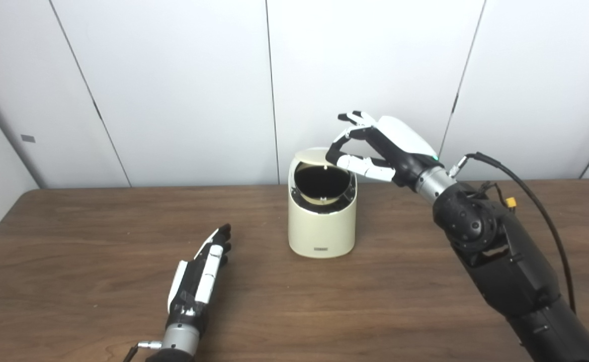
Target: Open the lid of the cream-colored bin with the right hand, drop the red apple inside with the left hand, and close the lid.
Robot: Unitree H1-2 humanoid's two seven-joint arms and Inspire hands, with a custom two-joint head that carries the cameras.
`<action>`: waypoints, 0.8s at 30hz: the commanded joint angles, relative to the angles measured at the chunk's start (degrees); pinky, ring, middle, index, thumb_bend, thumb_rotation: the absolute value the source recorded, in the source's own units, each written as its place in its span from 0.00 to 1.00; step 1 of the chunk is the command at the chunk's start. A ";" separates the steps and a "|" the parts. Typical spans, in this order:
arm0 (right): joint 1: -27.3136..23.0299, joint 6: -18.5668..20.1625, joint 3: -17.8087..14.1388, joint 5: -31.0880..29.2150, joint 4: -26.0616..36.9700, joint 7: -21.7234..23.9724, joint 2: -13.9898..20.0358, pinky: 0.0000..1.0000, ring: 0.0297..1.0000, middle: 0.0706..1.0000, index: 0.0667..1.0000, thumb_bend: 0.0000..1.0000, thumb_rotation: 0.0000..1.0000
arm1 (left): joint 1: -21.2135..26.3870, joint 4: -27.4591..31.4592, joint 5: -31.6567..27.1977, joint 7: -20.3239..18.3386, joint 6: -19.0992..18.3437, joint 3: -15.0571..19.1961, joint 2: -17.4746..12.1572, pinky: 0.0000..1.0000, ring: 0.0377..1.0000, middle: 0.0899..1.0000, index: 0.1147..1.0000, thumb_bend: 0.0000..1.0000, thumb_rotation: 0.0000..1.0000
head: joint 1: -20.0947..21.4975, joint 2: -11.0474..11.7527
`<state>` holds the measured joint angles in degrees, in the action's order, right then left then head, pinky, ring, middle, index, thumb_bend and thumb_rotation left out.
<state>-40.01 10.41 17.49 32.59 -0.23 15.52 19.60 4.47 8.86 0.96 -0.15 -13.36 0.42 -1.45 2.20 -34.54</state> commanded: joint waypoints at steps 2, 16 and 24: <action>-1.54 -1.94 0.10 1.30 2.82 0.42 1.20 0.95 1.00 0.95 0.60 0.55 1.00 | 1.58 2.63 0.63 0.37 0.48 -0.15 0.12 0.95 0.94 0.93 0.93 0.52 0.93 | 0.23 -0.17; 1.04 -2.93 2.11 5.03 6.22 5.16 2.66 0.98 1.00 0.97 0.70 0.53 0.96 | 1.07 4.27 2.07 1.49 0.49 -0.71 0.96 0.91 0.91 0.91 0.89 0.56 0.89 | -0.16 -1.06; 1.93 -4.05 2.07 6.19 5.72 4.91 2.17 1.00 1.00 0.97 0.71 0.51 0.96 | 1.00 4.69 1.75 1.66 0.62 -0.68 1.60 0.89 0.90 0.90 0.89 0.50 0.94 | -0.28 -1.21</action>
<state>-36.73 7.88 19.96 38.64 3.92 20.61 21.35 4.34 11.02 2.41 1.11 -13.61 -0.22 -0.19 1.85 -35.68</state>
